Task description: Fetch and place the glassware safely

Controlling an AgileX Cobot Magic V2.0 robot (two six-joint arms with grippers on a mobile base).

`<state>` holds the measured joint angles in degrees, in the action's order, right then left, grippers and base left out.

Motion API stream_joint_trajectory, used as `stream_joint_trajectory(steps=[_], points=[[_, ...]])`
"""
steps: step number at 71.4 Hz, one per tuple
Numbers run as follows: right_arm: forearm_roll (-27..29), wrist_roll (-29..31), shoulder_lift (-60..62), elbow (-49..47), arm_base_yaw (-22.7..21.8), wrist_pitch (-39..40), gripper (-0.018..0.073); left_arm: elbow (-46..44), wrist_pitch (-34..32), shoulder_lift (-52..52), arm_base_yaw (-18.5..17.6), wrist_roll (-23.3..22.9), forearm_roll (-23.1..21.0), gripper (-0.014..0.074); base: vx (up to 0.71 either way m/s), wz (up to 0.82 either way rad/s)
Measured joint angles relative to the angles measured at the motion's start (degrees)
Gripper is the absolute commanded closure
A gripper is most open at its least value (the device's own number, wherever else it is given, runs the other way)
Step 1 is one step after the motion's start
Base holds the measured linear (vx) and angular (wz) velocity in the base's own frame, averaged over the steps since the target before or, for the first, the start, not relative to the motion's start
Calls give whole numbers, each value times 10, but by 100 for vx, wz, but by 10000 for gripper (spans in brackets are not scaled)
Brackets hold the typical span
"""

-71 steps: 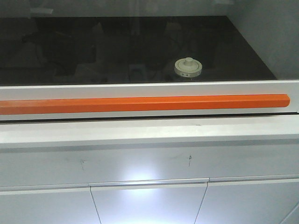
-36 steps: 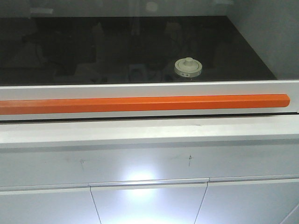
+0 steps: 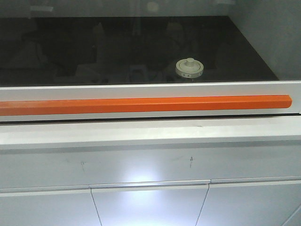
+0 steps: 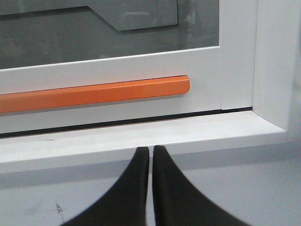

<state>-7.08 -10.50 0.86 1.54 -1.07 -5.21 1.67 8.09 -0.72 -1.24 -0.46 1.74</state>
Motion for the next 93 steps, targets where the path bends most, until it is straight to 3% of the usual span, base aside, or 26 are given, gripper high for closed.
stream_joint_trajectory(steps=[24,44,58,75,93], points=[[0,0,0,0,0,19,563,0,-39,0,0,-1,0,603,0,0],[0,0,0,-13,0,123,563,-9,-183,0,0,-16,-14,603,0,0],[-3,0,-28,-155,0,94,563,-159,-164,33,0,-21,-27,603,0,0],[-3,0,-183,-360,0,65,563,-373,-126,207,0,0,-13,603,0,0],[-3,0,-349,-444,0,46,563,-416,-118,369,0,11,-2,603,0,0]])
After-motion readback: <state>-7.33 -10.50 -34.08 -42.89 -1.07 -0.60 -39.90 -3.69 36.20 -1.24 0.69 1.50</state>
